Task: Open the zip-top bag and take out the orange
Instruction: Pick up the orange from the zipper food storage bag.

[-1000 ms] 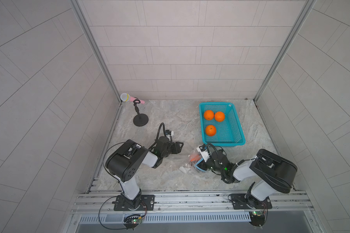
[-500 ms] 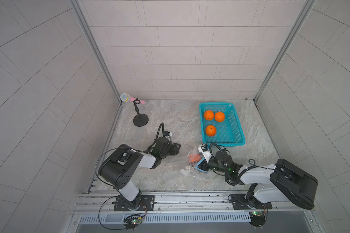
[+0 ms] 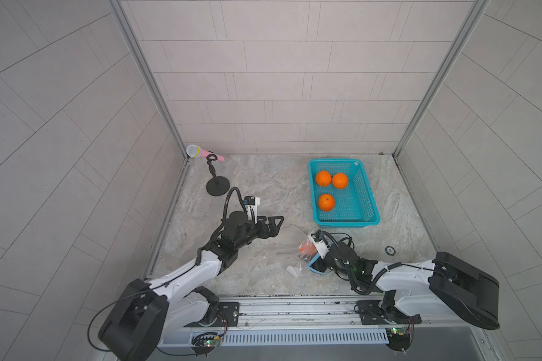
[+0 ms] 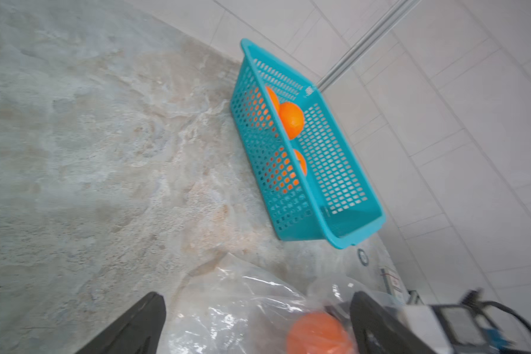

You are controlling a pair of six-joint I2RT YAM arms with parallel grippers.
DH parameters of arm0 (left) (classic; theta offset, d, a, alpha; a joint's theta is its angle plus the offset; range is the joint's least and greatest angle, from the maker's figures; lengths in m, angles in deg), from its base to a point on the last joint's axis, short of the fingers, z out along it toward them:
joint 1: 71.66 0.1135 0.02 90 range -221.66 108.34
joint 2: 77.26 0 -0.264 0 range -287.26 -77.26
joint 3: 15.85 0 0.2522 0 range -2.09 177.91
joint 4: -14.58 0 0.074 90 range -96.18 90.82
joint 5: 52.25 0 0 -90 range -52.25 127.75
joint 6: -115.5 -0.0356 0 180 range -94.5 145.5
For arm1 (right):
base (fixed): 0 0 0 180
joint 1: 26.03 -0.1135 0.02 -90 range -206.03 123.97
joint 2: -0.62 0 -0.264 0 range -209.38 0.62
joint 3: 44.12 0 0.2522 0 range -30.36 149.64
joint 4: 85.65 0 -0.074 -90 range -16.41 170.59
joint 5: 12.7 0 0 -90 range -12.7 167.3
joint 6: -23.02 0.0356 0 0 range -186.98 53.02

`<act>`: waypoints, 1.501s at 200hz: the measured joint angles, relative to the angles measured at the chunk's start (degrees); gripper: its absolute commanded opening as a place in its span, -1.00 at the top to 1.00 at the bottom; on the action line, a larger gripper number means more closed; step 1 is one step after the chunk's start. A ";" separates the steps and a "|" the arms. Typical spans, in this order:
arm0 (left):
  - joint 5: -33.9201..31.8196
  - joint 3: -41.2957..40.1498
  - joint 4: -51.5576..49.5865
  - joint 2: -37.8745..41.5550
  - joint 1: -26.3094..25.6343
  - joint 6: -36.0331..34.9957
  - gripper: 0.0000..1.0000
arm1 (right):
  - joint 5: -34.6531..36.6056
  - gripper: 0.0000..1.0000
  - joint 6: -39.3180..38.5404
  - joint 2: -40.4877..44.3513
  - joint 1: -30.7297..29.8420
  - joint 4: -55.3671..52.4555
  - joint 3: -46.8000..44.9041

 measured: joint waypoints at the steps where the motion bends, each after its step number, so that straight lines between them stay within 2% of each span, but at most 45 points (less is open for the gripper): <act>1: 0.20 -0.13 -0.02 0.35 -0.13 0.17 -1.00 | 0.02 -0.24 0.00 -0.20 0.00 0.15 -0.04; 35: 6.73 -5.14 -0.57 3.65 -3.10 5.49 -1.00 | 0.00 -0.23 0.61 -2.01 0.00 1.81 -0.15; 52: 7.91 -8.02 -5.46 7.43 -4.68 7.15 -1.00 | 0.09 -0.23 0.59 -1.70 0.00 1.84 -0.13; 68: 5.68 -8.22 -11.08 12.04 -7.56 6.93 -1.00 | 0.28 -0.23 0.57 -1.53 0.00 1.90 -0.13; 88: 3.10 -8.94 -10.82 14.08 -11.41 6.82 -1.00 | 0.24 -0.23 0.61 -1.55 0.00 2.25 -0.13; 115: 0.35 -9.25 -10.45 8.76 -14.73 3.30 -1.00 | -0.39 -0.22 1.01 -2.03 0.00 3.52 -0.07; 164: -12.26 -8.00 -10.93 2.56 -18.10 -5.60 -1.00 | -3.08 -0.22 2.36 -1.29 0.00 3.54 -0.04; 180: -12.04 -8.02 -6.58 -1.38 -18.36 -7.32 -0.80 | -3.54 -0.22 2.75 -0.55 0.04 3.48 -0.04; 192: -10.27 -8.00 -2.10 -5.38 -18.38 -7.72 -0.52 | -3.72 -0.22 2.82 -0.24 0.11 3.45 -0.04; 201: -8.72 -7.87 0.28 -8.24 -18.38 -8.90 -0.19 | -3.78 -0.22 2.93 -0.17 0.20 3.41 -0.04; 214: -7.26 -6.69 1.14 -11.76 -18.43 -9.84 0.01 | -4.00 -0.22 2.97 -0.02 0.35 2.99 -0.04; 222: -6.73 -5.86 1.22 -12.92 -18.43 -10.69 0.28 | -4.20 -0.22 2.99 0.09 0.42 2.86 -0.11; 235: -7.13 -5.03 1.31 -12.79 -18.43 -11.72 0.43 | -4.55 -0.22 3.21 0.70 0.48 2.58 -0.31; 237: -7.28 -4.94 1.29 -12.61 -18.43 -11.65 0.52 | -4.61 -0.22 3.23 0.87 0.52 2.56 -0.37; 242: -7.58 -4.74 1.18 -12.09 -18.43 -12.26 0.94 | -4.68 -0.22 3.34 1.29 0.57 2.51 -0.52; 244: -7.98 -4.63 1.09 -11.82 -18.43 -11.96 1.00 | -4.70 -0.22 3.43 1.55 0.61 2.45 -0.59; 271: -12.70 -2.36 -2.43 -10.03 -18.51 -13.92 1.00 | -6.62 -0.23 4.87 5.09 1.70 1.88 -1.73; 300: -18.78 0.39 -5.53 -12.63 -18.69 -14.34 1.00 | -9.62 -0.24 7.37 11.76 2.86 0.96 -4.76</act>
